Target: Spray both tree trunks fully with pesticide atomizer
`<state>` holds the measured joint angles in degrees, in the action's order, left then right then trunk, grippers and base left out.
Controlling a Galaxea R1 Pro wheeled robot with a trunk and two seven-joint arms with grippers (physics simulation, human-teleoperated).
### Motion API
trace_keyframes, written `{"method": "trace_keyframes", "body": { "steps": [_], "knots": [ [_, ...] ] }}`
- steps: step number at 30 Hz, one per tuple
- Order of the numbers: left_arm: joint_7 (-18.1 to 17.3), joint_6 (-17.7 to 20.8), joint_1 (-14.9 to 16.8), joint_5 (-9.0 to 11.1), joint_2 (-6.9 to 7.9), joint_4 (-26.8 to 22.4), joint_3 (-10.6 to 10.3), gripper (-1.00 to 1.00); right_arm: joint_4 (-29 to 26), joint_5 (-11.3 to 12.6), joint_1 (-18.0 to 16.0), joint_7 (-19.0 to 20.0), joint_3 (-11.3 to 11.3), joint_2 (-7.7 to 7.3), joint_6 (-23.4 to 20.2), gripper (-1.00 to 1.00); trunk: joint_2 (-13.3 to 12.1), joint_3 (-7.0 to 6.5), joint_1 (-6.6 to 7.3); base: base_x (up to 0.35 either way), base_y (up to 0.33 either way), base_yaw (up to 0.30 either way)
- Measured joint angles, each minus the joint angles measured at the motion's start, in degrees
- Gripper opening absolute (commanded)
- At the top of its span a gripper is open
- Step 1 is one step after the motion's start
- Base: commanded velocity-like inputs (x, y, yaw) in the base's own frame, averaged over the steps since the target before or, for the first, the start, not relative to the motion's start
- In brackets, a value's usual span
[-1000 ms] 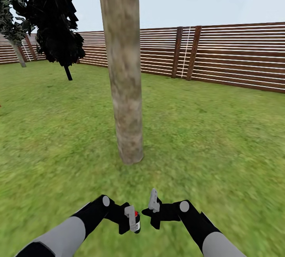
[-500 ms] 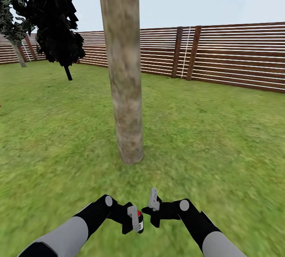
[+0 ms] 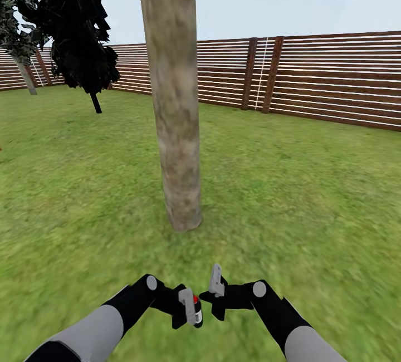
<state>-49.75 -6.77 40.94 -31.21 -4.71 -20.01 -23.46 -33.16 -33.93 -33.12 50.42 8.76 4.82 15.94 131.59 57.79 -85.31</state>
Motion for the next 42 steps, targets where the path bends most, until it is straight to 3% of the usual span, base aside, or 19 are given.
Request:
{"method": "trace_keyframes", "body": {
  "steps": [3,15,17,26,27,29,32,36,40,42],
  "knots": [
    [-0.05,-0.11,-0.01,2.64,0.05,0.09,-0.20,-1.00,0.00,0.02,0.00,0.00,0.00,0.00,0.01,-1.00,0.00,0.00,0.00,0.000,0.000,0.000],
    [-0.05,-0.14,-0.06,2.85,0.42,0.14,-0.35,-1.00,0.00,0.00,0.00,0.00,0.00,0.00,0.02,-1.00,0.00,0.00,0.00,0.000,0.000,0.000],
    [-0.05,-0.09,-0.29,2.50,2.49,0.28,-0.39,-1.00,0.00,0.02,0.00,0.00,0.00,0.00,0.02,-1.00,0.00,0.00,0.00,0.000,0.000,0.000],
    [-0.11,-0.09,-0.45,1.98,15.71,0.37,-0.65,-1.00,0.08,0.00,0.00,-0.01,0.00,-0.07,0.02,-1.00,0.00,0.00,0.00,0.000,0.000,0.000],
    [-0.11,-0.08,-0.48,2.08,17.10,0.44,-0.66,-1.00,0.12,0.00,0.00,-0.01,0.00,-0.08,0.01,1.00,0.00,0.00,0.00,0.000,0.000,0.000],
    [-0.02,-0.06,-0.51,2.10,19.80,1.20,-0.64,-1.00,0.22,0.00,0.00,-0.01,-0.04,-0.13,0.06,1.00,0.00,0.00,0.00,0.000,0.000,0.000],
    [2.09,0.10,-0.51,2.68,21.51,2.46,-0.12,-1.00,0.55,-0.14,0.00,-0.35,-0.12,-0.17,0.11,1.00,0.00,0.00,0.00,0.000,0.000,0.000],
    [11.65,0.54,-0.50,4.60,21.90,2.84,5.50,-1.00,1.52,-0.20,0.05,-2.40,-0.28,-1.57,0.18,1.00,0.00,0.00,0.00,0.000,0.000,0.000],
    [20.64,1.09,-0.53,4.88,21.63,5.09,16.14,-1.00,12.59,0.13,0.16,-15.48,-0.52,-6.89,0.30,1.00,0.00,0.01,0.00,0.000,0.000,0.000],
    [30.67,0.94,-0.55,4.75,21.37,8.64,22.68,-1.00,20.80,0.32,0.22,-24.73,-2.95,-9.33,1.10,1.00,0.00,0.01,0.00,0.000,0.000,0.000]
  ]
}}
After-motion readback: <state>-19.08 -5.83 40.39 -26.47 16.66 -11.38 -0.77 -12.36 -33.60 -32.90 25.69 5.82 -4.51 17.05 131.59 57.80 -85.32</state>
